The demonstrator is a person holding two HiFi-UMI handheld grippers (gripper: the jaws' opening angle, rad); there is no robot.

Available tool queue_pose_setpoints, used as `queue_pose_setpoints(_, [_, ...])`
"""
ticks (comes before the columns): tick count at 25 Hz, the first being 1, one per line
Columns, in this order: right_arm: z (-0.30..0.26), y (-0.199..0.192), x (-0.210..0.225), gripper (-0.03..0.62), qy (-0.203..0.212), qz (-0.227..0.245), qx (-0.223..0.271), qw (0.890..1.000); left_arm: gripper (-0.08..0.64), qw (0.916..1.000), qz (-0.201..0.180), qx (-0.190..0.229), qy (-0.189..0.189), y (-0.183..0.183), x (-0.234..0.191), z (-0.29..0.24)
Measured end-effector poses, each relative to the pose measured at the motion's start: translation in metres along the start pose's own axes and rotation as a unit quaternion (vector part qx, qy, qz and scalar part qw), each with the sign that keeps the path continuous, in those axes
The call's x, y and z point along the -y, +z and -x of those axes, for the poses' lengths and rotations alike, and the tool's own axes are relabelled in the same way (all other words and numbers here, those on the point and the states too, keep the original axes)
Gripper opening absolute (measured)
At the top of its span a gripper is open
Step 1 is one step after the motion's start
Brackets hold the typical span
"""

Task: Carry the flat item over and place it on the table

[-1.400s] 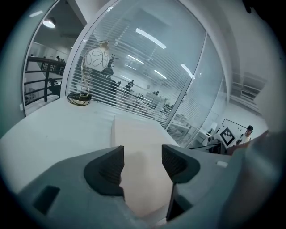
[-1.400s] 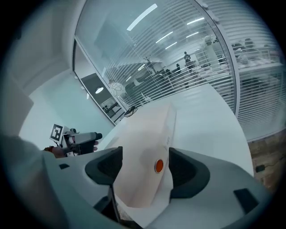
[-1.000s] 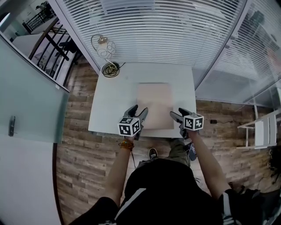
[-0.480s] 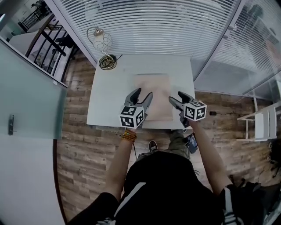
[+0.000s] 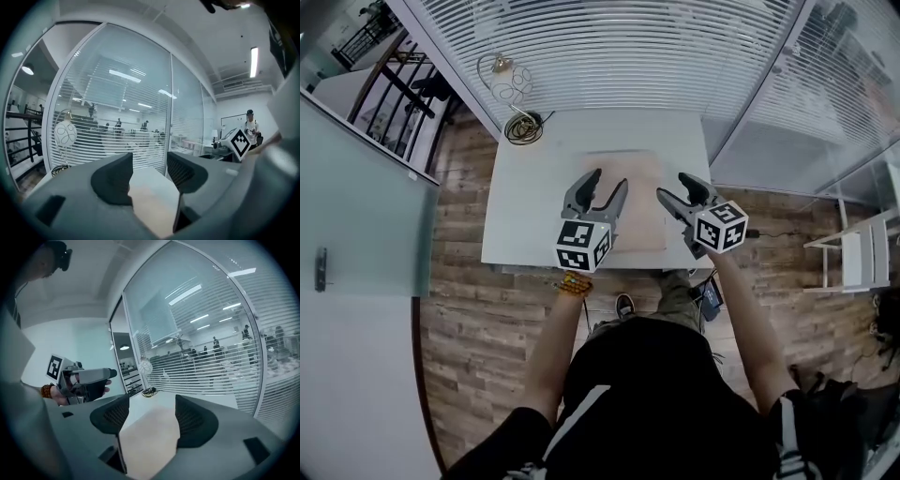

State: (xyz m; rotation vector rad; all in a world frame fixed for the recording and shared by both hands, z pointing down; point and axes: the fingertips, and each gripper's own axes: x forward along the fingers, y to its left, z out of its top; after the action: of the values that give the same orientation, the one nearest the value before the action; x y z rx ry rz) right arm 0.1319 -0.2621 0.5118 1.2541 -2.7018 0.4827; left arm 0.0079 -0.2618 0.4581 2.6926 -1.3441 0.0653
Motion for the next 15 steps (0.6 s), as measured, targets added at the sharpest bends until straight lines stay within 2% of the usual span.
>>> queue_pose_setpoints(15, [0.006,0.063,-0.044,0.295,0.029,0.073,0.055,0.995,0.212,0.9959,-0.063,0.066,0.002,0.060,0.019,0.017])
